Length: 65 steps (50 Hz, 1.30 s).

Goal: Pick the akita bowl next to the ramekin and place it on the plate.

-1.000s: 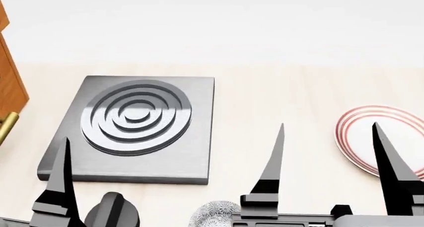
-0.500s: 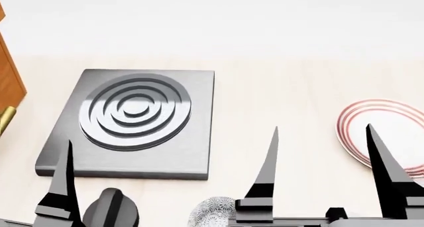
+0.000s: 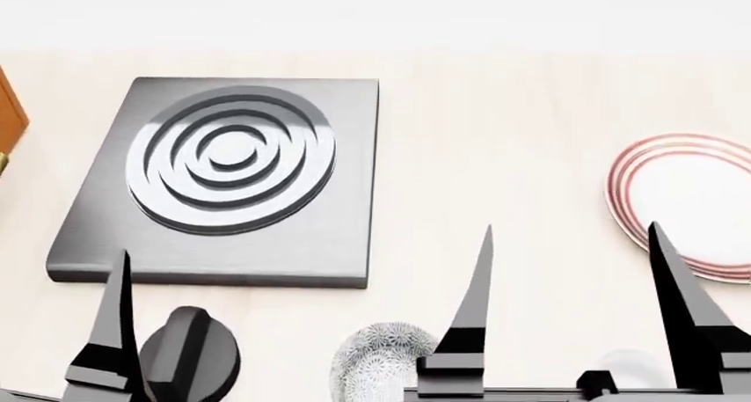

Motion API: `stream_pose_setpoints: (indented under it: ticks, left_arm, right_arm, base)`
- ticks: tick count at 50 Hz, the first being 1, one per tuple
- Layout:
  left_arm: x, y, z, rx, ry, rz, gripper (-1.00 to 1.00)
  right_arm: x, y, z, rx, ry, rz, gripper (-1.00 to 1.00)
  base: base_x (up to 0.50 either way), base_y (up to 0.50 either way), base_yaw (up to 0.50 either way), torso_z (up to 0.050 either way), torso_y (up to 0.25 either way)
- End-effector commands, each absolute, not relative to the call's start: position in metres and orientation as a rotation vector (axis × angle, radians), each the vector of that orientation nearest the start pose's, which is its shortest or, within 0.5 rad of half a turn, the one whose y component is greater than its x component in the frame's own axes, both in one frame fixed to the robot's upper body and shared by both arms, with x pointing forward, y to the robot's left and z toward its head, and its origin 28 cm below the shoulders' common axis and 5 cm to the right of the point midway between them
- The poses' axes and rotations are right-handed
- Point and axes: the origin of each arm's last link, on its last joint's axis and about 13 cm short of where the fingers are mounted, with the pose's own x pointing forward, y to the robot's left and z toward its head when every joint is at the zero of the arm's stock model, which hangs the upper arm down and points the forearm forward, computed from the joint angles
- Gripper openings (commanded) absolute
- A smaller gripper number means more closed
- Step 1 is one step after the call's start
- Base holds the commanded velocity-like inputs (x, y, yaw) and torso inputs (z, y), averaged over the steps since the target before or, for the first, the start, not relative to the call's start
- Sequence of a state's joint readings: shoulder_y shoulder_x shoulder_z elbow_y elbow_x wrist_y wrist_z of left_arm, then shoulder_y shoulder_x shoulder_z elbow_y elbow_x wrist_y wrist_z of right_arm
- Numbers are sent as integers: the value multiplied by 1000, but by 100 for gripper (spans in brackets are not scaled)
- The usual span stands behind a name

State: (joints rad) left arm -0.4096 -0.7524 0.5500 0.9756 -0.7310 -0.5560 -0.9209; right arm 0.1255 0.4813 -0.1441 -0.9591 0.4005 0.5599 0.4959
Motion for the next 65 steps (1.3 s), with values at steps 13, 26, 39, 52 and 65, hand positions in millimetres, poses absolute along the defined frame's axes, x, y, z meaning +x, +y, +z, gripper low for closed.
stream_pose_setpoints:
  ticks: [13, 26, 39, 52, 65]
  left_arm:
    - [162, 197, 189, 104, -322, -109, 100]
    - [161, 198, 188, 107, -320, -104, 100]
    - [161, 197, 190, 108, -322, -108, 100]
    - [163, 197, 189, 107, -319, -100, 100]
    - [163, 198, 189, 108, -318, -98, 100]
  right_arm:
    - [170, -111, 183, -77, -425, -4, 100]
    - [171, -111, 184, -81, -430, -3, 100]
    - [171, -111, 184, -79, -425, -2, 100]
    - [171, -113, 187, -79, -428, -9, 100]
    - [172, -114, 186, -79, -422, -16, 100]
  base:
    - [0, 0, 0, 0, -112]
    - [0, 0, 0, 0, -112]
    - [0, 0, 0, 0, -112]
    - [0, 0, 0, 0, -93]
    - [0, 0, 0, 0, -80]
